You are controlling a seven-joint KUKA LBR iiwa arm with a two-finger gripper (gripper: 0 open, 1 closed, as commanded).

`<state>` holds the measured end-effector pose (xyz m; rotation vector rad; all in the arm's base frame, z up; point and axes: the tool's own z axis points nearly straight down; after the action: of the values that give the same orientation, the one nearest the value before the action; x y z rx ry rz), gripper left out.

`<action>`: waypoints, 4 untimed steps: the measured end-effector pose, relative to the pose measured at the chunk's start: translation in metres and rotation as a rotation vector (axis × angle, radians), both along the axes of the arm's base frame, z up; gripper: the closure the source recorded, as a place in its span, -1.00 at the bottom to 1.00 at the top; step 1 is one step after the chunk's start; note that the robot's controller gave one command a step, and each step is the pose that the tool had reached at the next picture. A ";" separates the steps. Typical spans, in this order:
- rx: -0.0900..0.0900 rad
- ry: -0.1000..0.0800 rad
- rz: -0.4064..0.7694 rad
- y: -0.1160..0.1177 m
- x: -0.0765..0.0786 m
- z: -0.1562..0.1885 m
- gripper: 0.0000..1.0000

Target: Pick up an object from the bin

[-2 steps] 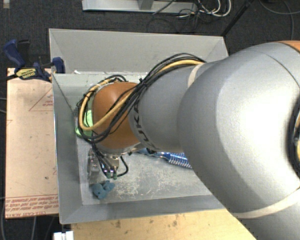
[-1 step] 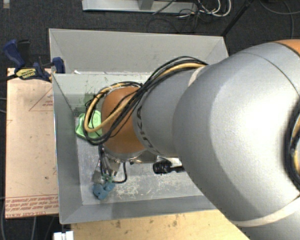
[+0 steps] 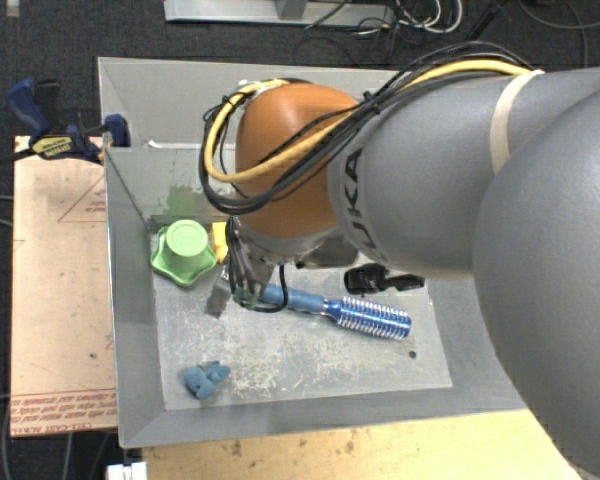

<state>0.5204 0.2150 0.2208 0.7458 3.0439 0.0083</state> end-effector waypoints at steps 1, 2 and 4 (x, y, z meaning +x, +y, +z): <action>-0.004 0.014 -0.225 0.001 -0.017 -0.069 1.00; -0.002 0.004 -0.556 -0.075 0.042 -0.049 1.00; -0.006 0.014 -0.287 -0.149 0.029 -0.135 -1.00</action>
Offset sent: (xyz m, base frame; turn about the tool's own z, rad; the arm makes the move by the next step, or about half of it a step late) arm -0.0160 0.0007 -0.0665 0.2282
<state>0.5490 0.0664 0.0860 1.1778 2.9162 -0.0076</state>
